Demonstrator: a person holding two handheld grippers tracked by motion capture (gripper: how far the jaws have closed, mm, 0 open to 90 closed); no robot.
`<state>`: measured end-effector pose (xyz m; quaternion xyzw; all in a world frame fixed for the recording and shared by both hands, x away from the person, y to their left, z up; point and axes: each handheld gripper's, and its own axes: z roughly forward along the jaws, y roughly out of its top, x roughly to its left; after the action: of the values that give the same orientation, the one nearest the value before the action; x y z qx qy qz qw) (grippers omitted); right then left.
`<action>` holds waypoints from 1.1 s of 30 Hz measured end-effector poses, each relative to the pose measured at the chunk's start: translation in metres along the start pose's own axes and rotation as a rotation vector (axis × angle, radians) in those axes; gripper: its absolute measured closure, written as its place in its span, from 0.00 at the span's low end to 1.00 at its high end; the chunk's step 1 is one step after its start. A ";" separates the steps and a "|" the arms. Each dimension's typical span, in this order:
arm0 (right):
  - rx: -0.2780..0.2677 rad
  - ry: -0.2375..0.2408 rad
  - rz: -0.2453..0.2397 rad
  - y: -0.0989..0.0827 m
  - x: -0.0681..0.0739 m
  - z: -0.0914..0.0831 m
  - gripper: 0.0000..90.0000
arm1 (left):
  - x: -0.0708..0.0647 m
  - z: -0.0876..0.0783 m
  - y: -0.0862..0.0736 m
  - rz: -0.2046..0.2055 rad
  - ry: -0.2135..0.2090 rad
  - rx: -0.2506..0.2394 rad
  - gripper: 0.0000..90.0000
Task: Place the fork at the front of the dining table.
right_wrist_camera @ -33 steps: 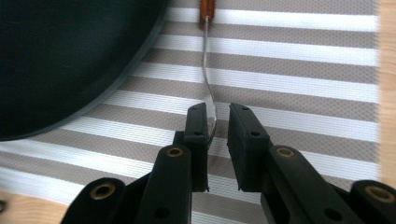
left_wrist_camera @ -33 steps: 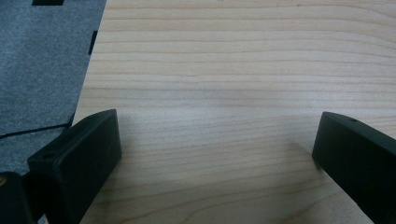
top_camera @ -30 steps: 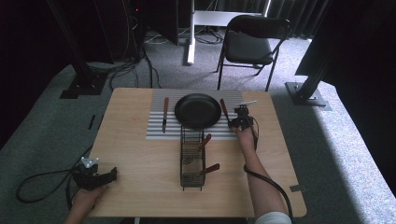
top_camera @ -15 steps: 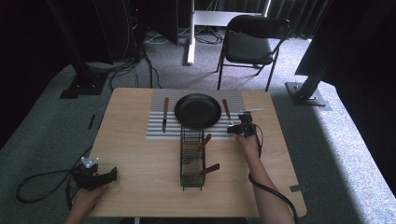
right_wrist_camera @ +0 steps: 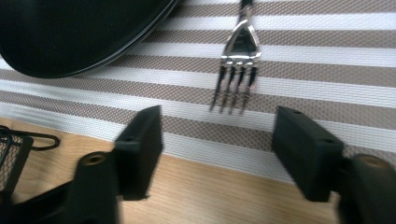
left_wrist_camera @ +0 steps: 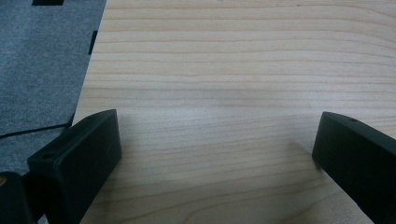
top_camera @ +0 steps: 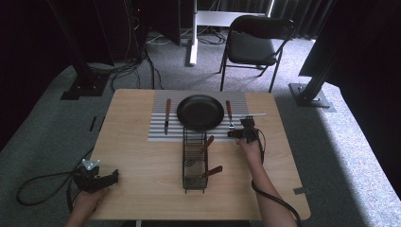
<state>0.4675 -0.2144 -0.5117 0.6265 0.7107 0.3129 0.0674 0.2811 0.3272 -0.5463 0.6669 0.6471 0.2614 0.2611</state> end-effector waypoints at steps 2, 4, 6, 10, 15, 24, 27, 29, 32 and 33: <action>-0.015 -0.008 -0.025 -0.004 -0.002 -0.003 0.22 | 0.000 0.000 0.000 0.000 0.000 0.000 0.01; -0.040 -0.042 -0.044 -0.009 -0.002 -0.006 0.15 | 0.000 0.000 0.000 0.000 0.000 0.000 0.01; -0.065 -0.058 -0.064 -0.015 -0.004 -0.008 0.15 | 0.000 0.000 0.000 0.000 0.000 0.000 0.01; -0.080 -0.055 -0.081 -0.027 -0.006 -0.012 0.15 | 0.000 0.000 0.000 0.000 0.000 0.000 0.01; -0.099 -0.080 -0.108 -0.043 -0.008 -0.016 0.14 | 0.000 0.000 0.000 0.000 0.000 0.000 0.01; -0.167 -0.141 -0.120 -0.071 -0.015 -0.030 0.14 | 0.000 0.000 0.000 0.000 0.000 0.000 0.01; -0.178 -0.167 -0.119 -0.080 -0.018 -0.035 0.14 | 0.000 0.000 0.000 0.000 0.000 0.000 0.01; -0.189 -0.175 -0.111 -0.086 -0.021 -0.039 0.14 | 0.000 0.000 0.000 0.000 0.000 0.000 0.01; -0.199 -0.189 -0.101 -0.095 -0.027 -0.044 0.14 | 0.000 0.000 0.000 0.000 0.000 0.000 0.01; -0.197 -0.200 -0.104 -0.098 -0.029 -0.045 0.14 | 0.000 0.000 0.000 0.000 0.000 0.000 0.01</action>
<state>0.3685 -0.2597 -0.5359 0.6071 0.6980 0.3132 0.2149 0.2811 0.3272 -0.5463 0.6669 0.6471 0.2613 0.2611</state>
